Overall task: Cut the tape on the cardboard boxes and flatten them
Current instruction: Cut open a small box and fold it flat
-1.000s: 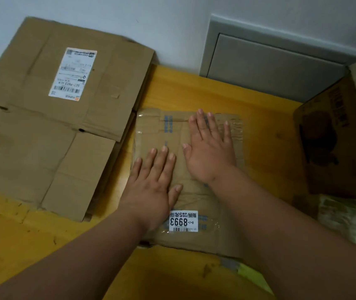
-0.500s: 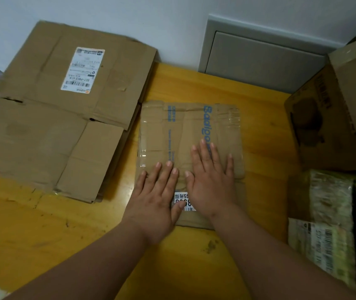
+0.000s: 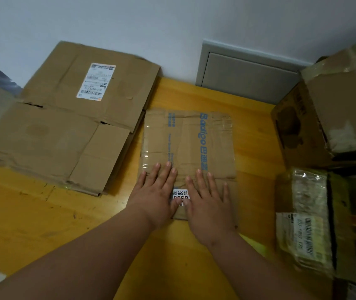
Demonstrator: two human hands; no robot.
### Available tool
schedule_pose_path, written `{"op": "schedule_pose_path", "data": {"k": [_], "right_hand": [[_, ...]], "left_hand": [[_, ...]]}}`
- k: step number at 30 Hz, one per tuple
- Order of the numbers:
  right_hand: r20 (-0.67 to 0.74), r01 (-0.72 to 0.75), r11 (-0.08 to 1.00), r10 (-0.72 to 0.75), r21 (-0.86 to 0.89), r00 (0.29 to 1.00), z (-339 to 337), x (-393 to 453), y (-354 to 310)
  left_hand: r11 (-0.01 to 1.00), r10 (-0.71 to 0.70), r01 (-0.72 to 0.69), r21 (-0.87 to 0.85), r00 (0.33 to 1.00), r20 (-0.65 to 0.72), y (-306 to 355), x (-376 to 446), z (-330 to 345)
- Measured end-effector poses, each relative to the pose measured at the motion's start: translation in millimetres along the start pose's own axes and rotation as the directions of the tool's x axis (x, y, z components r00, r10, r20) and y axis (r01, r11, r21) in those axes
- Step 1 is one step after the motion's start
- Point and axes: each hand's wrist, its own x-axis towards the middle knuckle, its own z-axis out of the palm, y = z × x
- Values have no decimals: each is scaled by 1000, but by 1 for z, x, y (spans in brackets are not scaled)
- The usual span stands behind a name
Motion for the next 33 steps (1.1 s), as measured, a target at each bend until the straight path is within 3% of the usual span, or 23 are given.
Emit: {"op": "schedule_pose_path", "data": {"k": [10, 22, 33], "right_hand": [[18, 25, 1000, -25, -3, 1000, 7, -12, 6], [140, 50, 997, -58, 63, 988, 6, -14, 10], [240, 144, 987, -155, 64, 958, 1, -22, 15]], "left_hand": [[995, 13, -28, 98, 988, 152, -16, 16, -16], [992, -104, 88, 90, 976, 192, -13, 23, -26], [996, -21, 5, 94, 986, 167, -30, 28, -24]]}}
